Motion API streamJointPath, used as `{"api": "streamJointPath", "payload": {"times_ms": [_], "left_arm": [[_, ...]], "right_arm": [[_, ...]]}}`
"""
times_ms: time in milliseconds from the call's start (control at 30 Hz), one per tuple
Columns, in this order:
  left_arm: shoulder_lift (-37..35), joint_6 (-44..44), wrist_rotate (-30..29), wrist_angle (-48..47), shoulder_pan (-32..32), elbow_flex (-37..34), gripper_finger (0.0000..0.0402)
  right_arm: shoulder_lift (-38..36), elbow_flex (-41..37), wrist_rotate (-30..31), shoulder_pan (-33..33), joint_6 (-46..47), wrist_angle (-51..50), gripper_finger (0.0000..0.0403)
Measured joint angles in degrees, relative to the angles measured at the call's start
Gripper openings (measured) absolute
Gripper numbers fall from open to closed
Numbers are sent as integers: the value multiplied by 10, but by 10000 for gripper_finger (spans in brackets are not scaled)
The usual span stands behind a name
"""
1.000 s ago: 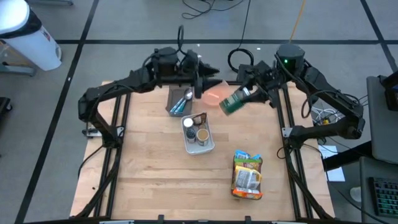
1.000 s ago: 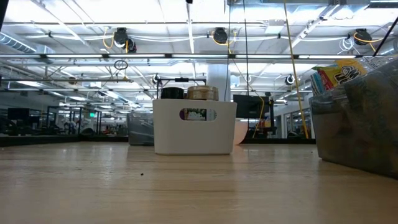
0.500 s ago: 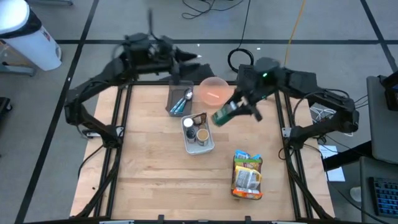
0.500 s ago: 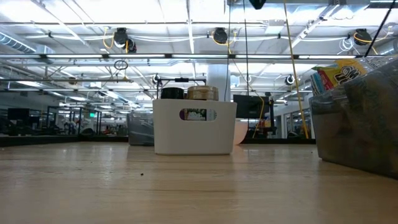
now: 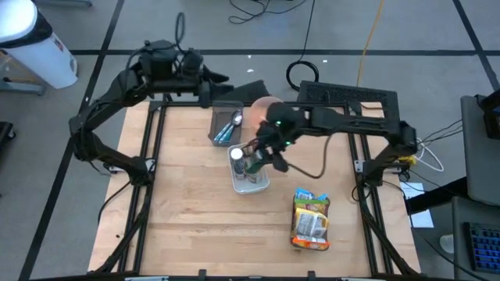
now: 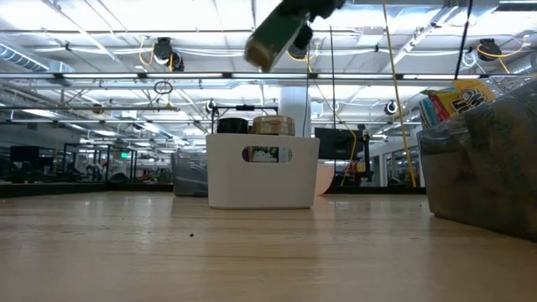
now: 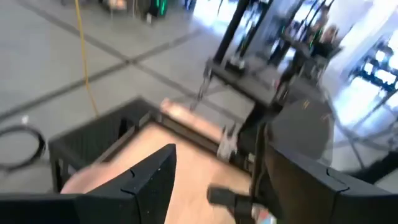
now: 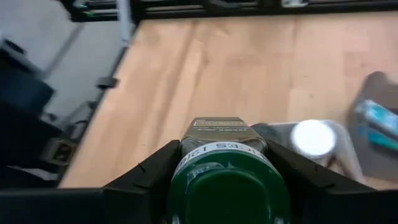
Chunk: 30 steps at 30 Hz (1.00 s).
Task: Pick & Place Food Item
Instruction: Put the green seasoning bottle into the white bin
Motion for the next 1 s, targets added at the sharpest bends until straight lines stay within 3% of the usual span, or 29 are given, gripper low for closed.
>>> {"api": "streamJointPath", "payload": {"times_ms": [367, 600, 1000], "left_arm": [[3, 43, 34, -84, -6, -1, 241], [3, 44, 72, -85, -7, -1, 241], [3, 59, 73, -84, -7, -1, 241]], "right_arm": [[124, 163, 140, -11, -52, -157, 191], [166, 168, 159, -20, -67, -174, 191], [174, 157, 189, -28, -102, -203, 191]]}}
